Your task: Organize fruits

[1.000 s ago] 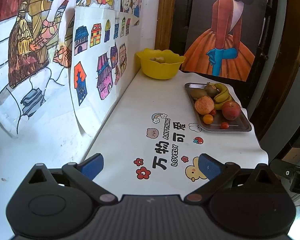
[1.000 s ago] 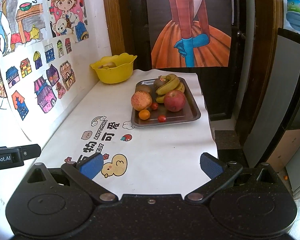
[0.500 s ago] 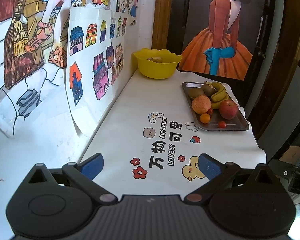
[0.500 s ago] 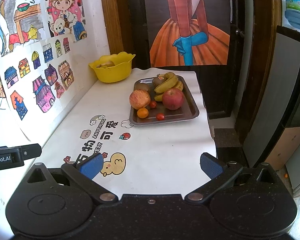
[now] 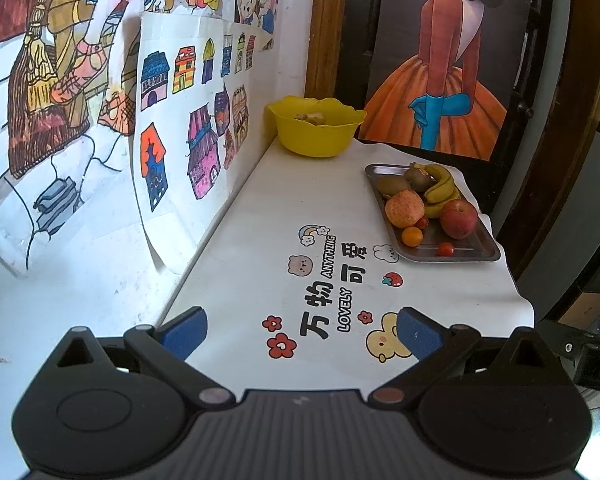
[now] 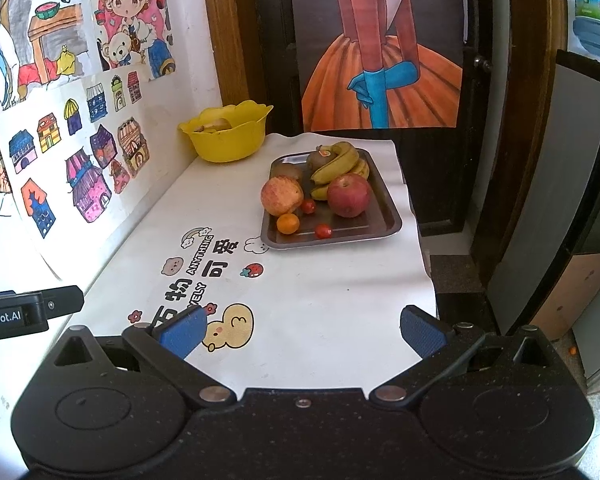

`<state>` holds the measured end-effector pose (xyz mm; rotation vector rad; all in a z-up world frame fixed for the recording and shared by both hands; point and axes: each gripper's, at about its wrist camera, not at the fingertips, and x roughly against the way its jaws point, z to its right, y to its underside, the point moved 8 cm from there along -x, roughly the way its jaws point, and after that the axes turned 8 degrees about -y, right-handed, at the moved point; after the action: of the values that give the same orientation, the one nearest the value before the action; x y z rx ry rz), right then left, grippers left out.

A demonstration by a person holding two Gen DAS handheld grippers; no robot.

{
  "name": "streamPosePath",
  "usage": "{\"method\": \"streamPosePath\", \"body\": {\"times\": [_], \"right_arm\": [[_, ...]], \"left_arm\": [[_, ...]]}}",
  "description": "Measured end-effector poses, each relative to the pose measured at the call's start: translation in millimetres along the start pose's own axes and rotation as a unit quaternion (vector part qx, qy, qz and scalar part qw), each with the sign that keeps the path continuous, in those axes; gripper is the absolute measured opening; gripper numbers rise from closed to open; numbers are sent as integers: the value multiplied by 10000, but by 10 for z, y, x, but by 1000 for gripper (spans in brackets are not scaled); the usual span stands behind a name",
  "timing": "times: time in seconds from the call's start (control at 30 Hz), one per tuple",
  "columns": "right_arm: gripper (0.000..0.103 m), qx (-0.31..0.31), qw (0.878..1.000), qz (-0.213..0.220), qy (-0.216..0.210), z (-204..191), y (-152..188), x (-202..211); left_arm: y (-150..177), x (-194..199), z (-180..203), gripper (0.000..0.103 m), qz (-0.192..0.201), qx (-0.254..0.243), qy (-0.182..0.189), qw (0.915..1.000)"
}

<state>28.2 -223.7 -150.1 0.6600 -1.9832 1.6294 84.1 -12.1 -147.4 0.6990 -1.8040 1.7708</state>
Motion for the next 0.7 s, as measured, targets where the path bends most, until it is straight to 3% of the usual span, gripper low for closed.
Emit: {"method": "streamPosePath", "body": {"times": [0.7], "right_arm": [[102,-1,9999,-110,-1,-24,12,-61]], "left_arm": [[-14,-21,-21,102,-92,13,-102,9999]]}}
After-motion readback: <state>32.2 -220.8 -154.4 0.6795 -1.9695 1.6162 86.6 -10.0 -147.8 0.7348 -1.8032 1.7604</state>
